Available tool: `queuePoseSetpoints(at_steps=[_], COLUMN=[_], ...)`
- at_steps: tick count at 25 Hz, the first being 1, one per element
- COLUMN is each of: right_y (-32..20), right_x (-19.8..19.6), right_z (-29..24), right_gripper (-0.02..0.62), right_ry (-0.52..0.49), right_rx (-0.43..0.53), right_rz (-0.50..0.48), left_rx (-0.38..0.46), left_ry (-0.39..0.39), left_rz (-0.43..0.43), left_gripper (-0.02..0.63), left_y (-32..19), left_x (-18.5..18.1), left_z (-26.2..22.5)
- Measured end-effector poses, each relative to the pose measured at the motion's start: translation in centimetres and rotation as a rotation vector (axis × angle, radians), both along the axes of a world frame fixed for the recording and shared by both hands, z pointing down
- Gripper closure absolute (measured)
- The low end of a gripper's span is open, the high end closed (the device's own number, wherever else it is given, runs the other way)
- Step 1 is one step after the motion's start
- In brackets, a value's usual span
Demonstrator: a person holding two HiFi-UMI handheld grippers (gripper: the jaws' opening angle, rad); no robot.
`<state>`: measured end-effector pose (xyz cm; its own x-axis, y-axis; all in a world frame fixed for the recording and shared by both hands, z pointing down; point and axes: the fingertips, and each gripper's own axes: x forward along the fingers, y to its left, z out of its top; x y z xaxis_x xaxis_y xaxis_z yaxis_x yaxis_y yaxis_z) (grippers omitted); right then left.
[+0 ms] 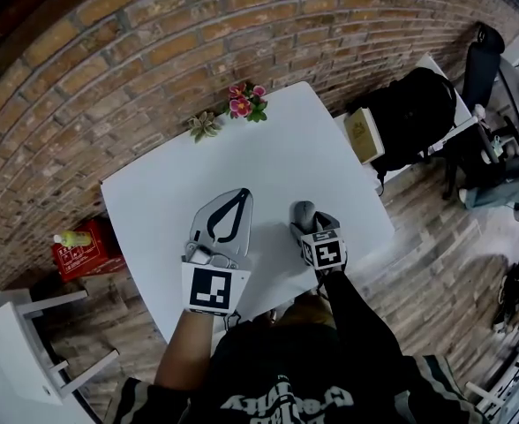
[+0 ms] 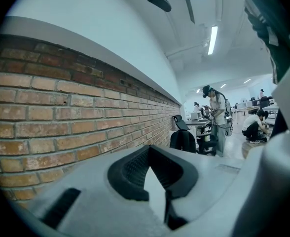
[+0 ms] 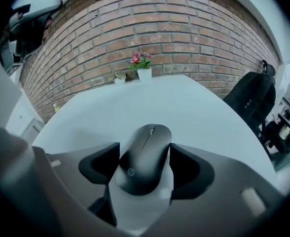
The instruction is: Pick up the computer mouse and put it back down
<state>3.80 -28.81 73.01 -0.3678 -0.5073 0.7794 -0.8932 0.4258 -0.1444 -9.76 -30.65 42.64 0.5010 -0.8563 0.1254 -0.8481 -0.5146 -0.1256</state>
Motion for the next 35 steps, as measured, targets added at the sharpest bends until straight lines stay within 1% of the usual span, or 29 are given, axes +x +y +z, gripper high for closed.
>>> queuePoseSetpoints(at_steps=[3,6,10,12,15,17,19,21,23,24,27,30,32,35], right_y=[-0.6,-1.1,-1.2,-1.0,-0.2,0.3,0.7,1.1,1.8,2.1,2.1,2.1,2.1,2.2], right_x=[-0.6,-1.1,-1.3,-1.7,-2.7,-3.4,-3.9,-4.1,-4.3,-4.3,-4.3,-4.3,-4.4,-4.6], right_z=[-0.7,-0.7,-0.5,-0.7,-1.1,-1.3,-1.0,-0.3,0.7,1.0,1.0,1.0,0.9,0.8], right_gripper=[0.331,0.342,0.333,0.334,0.338,0.344,0.337,0.326,0.294,0.283,0.275,0.273,0.282,0.291], right_ry=[-0.03,-0.043,-0.041,-0.003,0.103,0.141,0.129,0.11,0.104,0.112,0.151,0.151,0.152,0.16], right_rx=[0.013,-0.006,-0.032,-0.015,0.05,0.079,0.073,0.028,-0.028,-0.042,-0.038,-0.033,-0.025,-0.024], right_rz=[-0.069,-0.136,-0.172,-0.228,-0.362,-0.421,-0.429,-0.425,-0.435,-0.443,-0.449,-0.441,-0.447,-0.463], left_rx=[-0.002,-0.007,-0.012,-0.014,-0.017,-0.019,-0.019,-0.019,-0.027,-0.034,-0.025,-0.026,-0.033,-0.02], left_ry=[0.006,0.008,0.002,0.003,0.005,0.007,0.012,0.012,0.006,0.002,0.01,0.014,0.008,0.01], left_rz=[-0.004,-0.008,-0.007,-0.009,-0.015,-0.019,-0.024,-0.028,-0.029,-0.027,-0.026,-0.029,-0.028,-0.028], left_gripper=[0.601,0.601,0.601,0.601,0.601,0.601,0.601,0.601,0.601,0.601,0.601,0.601,0.601,0.601], left_y=[-0.3,-0.5,-0.8,-0.9,-1.0,-1.1,-1.2,-1.2,-1.1,-1.0,-1.0,-0.8,-0.7,-0.7], left_x=[-0.1,-0.2,-0.1,-0.1,-0.3,-0.5,-0.7,-0.9,-0.9,-0.8,-0.6,-0.7,-0.7,-0.7], left_z=[0.0,0.2,0.4,0.5,0.6,0.7,0.8,0.8,0.9,1.0,0.9,1.0,1.1,0.8])
